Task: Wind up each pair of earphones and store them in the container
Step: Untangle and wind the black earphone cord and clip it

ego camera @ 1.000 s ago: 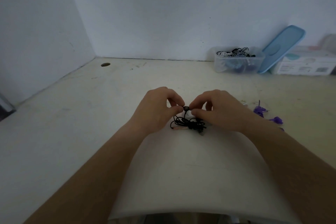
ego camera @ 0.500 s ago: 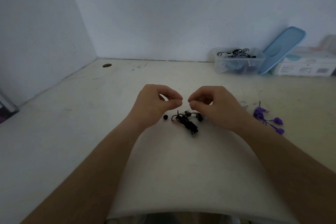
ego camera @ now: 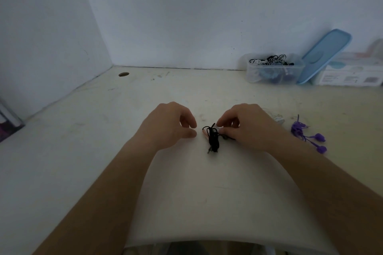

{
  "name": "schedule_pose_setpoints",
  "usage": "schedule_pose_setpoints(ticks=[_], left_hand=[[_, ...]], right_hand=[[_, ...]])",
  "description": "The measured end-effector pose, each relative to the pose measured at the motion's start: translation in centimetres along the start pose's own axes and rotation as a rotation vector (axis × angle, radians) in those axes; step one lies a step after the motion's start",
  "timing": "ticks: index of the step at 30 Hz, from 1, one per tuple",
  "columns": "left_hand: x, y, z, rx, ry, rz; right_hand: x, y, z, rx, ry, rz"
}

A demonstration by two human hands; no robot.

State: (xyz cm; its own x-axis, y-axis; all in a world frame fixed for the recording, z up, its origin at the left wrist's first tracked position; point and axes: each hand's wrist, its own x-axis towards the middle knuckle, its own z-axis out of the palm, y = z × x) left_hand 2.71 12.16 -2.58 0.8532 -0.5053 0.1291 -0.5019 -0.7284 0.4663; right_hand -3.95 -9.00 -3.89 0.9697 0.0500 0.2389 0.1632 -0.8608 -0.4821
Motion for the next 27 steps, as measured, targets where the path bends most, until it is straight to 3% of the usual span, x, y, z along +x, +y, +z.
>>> schedule_pose_setpoints(ticks=[27], left_hand=[[-0.3,0.2,0.5,0.082,-0.046,-0.013]], right_hand=[[-1.3,-0.6,-1.7,-0.087,-0.281,-0.118]])
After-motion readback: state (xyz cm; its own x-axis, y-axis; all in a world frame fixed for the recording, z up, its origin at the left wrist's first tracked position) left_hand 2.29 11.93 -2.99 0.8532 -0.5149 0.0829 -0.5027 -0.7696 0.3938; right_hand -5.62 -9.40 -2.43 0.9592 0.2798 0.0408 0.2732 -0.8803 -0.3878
